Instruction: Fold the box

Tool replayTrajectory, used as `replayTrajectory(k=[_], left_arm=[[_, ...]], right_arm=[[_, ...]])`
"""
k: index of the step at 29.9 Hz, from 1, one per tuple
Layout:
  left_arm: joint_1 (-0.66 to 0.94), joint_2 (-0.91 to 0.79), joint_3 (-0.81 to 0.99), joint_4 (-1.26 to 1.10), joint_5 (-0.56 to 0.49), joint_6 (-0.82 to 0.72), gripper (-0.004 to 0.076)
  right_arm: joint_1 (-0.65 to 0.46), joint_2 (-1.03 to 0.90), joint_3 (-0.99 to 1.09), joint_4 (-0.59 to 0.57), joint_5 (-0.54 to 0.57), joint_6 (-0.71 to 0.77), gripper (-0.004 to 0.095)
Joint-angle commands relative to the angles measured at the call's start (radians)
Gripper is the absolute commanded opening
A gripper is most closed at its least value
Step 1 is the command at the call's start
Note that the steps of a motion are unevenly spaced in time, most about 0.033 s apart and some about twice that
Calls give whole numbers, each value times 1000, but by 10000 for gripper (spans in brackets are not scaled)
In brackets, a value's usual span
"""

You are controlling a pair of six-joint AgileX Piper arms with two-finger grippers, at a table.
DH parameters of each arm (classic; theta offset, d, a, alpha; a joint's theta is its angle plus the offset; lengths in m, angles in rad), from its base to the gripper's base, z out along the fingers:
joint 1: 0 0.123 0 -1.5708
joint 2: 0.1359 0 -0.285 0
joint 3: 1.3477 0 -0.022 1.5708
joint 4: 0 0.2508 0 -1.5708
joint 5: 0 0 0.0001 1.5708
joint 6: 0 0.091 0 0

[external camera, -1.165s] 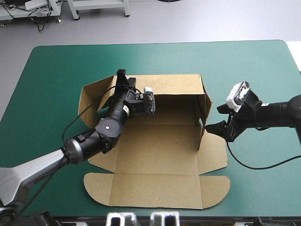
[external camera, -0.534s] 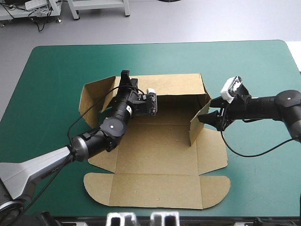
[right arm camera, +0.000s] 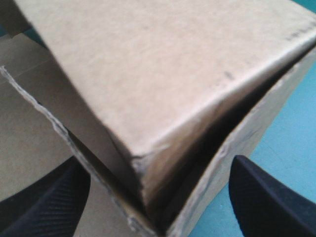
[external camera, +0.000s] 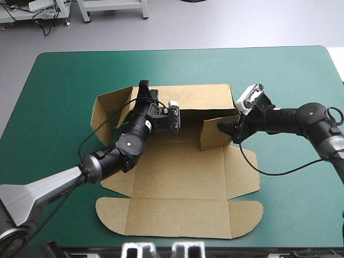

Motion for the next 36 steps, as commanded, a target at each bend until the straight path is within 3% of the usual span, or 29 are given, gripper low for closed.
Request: replayTrajectory(k=[1, 7, 16, 18, 22, 24, 25, 32, 36], left_arm=[[-9, -25, -17, 57, -27, -17, -8], [-9, -25, -17, 24, -58, -18, -8], [-9, -25, -17, 19, -60, -46, -8], [-9, -25, -17, 19, -64, -46, -8], [-9, -25, -17, 19, -72, -44, 6], [-9, -25, -17, 19, -72, -44, 48], [-9, -25, -17, 19, -72, -44, 85], [-18, -48, -17, 19, -59, -142, 472], [-41, -82, -17, 23, -35, -196, 612]], right_arm=[[3, -26, -29, 59, -49, 50, 682], [3, -26, -29, 54, -8, 73, 545], [3, -26, 13, 44, -33, 87, 523], [3, -23, 34, 49, -47, 79, 458], [22, -23, 40, 71, -43, 37, 148], [43, -23, 36, 73, -53, 27, 3], [58, -23, 33, 73, -65, 27, -14], [112, -23, 27, 97, -197, 60, -18], [112, -23, -5, 112, -229, 66, -18]])
